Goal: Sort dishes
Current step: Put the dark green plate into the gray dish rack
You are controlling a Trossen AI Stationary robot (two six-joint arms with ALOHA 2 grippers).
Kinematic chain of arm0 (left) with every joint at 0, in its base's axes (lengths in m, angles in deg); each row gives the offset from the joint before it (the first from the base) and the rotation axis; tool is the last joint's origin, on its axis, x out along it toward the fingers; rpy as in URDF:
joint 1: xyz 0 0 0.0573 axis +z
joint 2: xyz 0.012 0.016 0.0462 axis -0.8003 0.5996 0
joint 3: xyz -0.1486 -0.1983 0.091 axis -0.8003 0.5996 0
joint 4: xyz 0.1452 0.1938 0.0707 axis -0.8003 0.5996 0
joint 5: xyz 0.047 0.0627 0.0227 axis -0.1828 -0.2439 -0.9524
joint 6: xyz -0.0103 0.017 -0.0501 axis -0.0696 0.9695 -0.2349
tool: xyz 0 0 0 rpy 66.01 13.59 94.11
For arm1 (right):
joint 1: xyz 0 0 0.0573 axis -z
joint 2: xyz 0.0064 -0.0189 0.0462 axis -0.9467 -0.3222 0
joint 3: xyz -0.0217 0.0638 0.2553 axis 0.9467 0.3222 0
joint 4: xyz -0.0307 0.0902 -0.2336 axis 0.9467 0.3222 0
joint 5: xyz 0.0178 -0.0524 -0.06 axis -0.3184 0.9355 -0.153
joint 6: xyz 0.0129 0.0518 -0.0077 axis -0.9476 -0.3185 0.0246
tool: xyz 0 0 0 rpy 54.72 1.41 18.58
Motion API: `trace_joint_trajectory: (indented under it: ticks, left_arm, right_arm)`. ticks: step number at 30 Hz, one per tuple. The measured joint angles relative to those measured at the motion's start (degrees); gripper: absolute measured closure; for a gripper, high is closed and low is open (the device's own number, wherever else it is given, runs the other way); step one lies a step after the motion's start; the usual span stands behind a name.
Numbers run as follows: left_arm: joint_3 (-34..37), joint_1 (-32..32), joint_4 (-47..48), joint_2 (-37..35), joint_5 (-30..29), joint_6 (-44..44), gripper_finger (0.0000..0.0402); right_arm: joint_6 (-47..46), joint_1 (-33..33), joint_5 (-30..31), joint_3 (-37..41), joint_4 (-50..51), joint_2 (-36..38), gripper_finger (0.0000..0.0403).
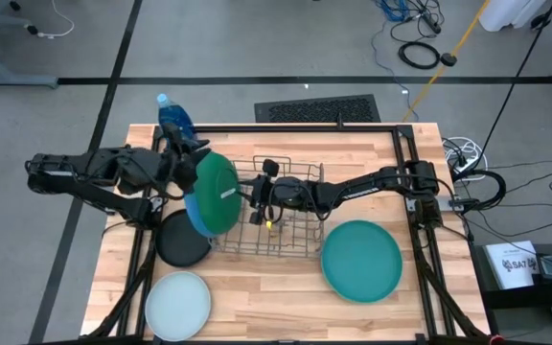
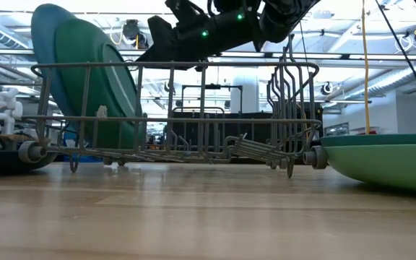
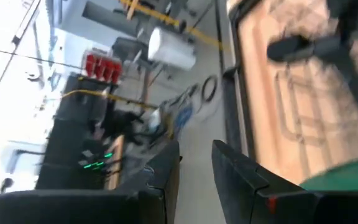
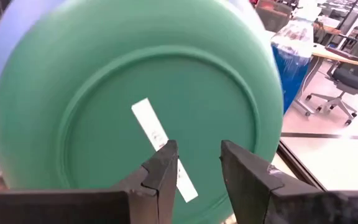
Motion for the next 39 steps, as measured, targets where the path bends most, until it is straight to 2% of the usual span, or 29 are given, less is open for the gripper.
trace_joint_trajectory:
  ticks: [6,9,15,17,20,23,25,31,35,39]
  left_arm:
    - [0.00,-0.89,-0.13,0.21,6.69,-12.09,0.0305]
    - [0.00,-0.99,-0.03,0.58,9.25,-15.41,0.0305]
    - [0.00,-0.99,0.39,0.66,9.62,-19.51,0.0305]
    - [0.00,-0.99,1.84,0.64,9.92,-20.64,0.0305]
    - [0.00,-0.99,4.18,0.44,11.10,-22.52,0.0305]
    - [0.00,-0.95,5.76,0.36,13.09,-23.06,0.0305]
    - [0.00,-0.95,5.85,0.38,14.70,-23.08,0.0305]
    - [0.00,-0.95,4.71,0.40,16.81,-23.10,0.0305]
    - [0.00,-0.96,4.40,0.40,16.81,-23.20,0.0305]
    - [-0.02,-0.99,3.63,0.40,17.28,-25.68,0.0305]
  right_arm:
    - [2.58,-1.30,-0.03,0.09,5.57,4.75,0.0287]
    - [2.21,-2.12,-0.07,-0.92,14.44,10.39,0.0287]
    - [-3.85,-5.93,0.48,-2.77,44.01,22.99,0.0285]
    - [-7.48,-8.44,2.38,-2.80,55.64,26.63,0.0282]
    - [-15.42,-12.63,7.49,-2.73,74.60,30.52,0.0277]
    - [-25.50,-16.53,7.85,-1.53,86.49,33.16,0.0274]
    - [-30.36,-19.06,6.13,0.74,89.41,34.12,0.0273]
    - [-38.53,-22.70,-1.31,10.80,88.64,34.96,0.0273]
    - [-39.02,-21.64,-3.25,17.90,88.32,34.93,0.0273]
    - [-35.59,-18.63,-6.59,23.35,85.31,34.93,0.0273]
